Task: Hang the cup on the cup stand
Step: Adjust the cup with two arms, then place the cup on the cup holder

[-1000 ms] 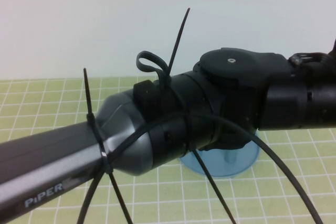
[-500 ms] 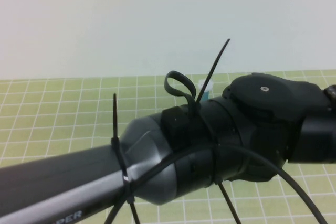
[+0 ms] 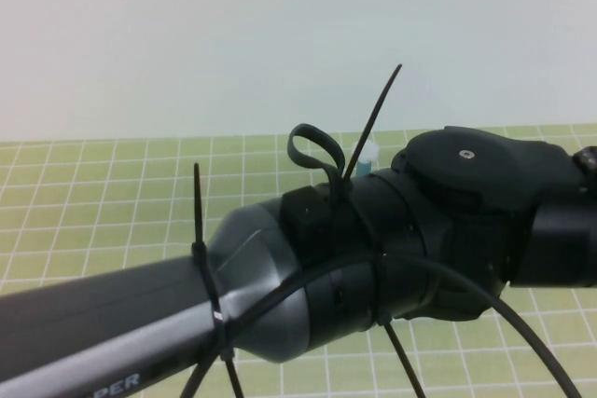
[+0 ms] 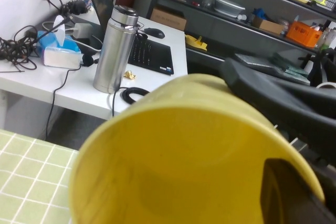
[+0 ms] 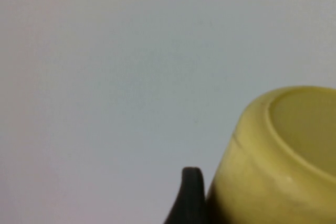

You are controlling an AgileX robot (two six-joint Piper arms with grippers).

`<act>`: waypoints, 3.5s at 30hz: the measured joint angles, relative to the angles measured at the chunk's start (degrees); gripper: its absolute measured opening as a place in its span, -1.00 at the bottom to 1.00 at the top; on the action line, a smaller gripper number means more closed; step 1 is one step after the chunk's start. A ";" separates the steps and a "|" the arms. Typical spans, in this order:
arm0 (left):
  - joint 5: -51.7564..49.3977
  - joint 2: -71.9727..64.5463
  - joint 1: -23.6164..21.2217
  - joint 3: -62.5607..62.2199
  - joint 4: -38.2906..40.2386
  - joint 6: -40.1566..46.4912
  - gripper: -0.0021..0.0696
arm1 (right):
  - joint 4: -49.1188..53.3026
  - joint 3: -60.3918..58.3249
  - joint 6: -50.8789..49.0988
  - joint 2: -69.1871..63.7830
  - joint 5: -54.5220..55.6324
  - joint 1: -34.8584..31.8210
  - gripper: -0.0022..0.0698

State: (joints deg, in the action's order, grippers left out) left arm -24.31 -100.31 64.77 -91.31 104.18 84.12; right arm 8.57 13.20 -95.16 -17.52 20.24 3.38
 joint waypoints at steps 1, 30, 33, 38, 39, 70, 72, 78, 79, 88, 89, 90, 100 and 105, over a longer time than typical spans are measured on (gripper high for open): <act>0.00 0.00 0.00 0.00 0.00 0.00 -0.94 | 0.00 0.00 0.00 0.00 0.11 0.00 0.73; -13.52 4.42 -11.34 0.00 -28.96 -22.18 0.11 | -5.16 0.00 16.68 0.00 2.66 0.00 0.68; -16.85 5.37 -14.72 0.00 -30.81 -24.73 -0.09 | -5.20 0.00 19.03 0.00 2.66 0.00 0.68; -18.17 8.18 -20.01 0.00 -39.41 -32.83 -0.94 | -2.56 0.00 21.94 -0.11 2.66 0.00 0.68; -17.76 8.98 -20.96 0.00 -40.43 -33.22 -0.94 | -0.81 0.00 22.20 -0.11 2.66 0.00 0.68; -11.34 41.94 -26.17 21.03 -116.59 -86.05 -0.94 | 52.64 26.15 21.25 -50.65 29.25 0.00 0.68; -11.49 43.65 -26.17 22.42 -117.34 -86.41 -0.94 | 54.82 30.18 21.90 -55.48 31.01 0.00 0.68; -11.14 47.53 -26.17 25.79 -123.89 -90.30 -0.94 | 59.33 41.70 22.45 -67.93 32.96 1.69 0.68; -11.14 47.62 -26.17 26.23 -124.70 -91.18 -0.94 | 60.45 43.23 22.48 -69.47 32.96 2.42 0.68; -11.29 48.07 -26.17 27.04 -128.68 -93.63 -0.94 | 68.54 55.50 24.17 -82.61 27.49 10.22 0.68; -11.29 48.07 -26.17 27.04 -128.79 -93.96 -0.94 | 68.95 56.20 24.75 -83.68 26.72 10.85 0.68; -11.29 48.07 -26.17 27.04 -129.03 -94.24 -0.94 | 69.08 56.69 25.30 -84.66 25.98 11.41 0.68; -11.08 48.07 -26.17 27.04 -129.48 -94.70 -0.94 | 64.73 57.60 34.85 -90.82 21.69 13.26 0.68; -10.97 48.07 -26.17 27.04 -129.48 -94.70 -0.94 | 61.54 57.92 38.20 -93.18 20.59 13.26 0.68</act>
State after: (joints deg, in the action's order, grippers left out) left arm -35.29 -52.23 38.60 -64.27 -25.30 -10.58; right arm 70.12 71.12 -56.96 -110.70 40.83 16.64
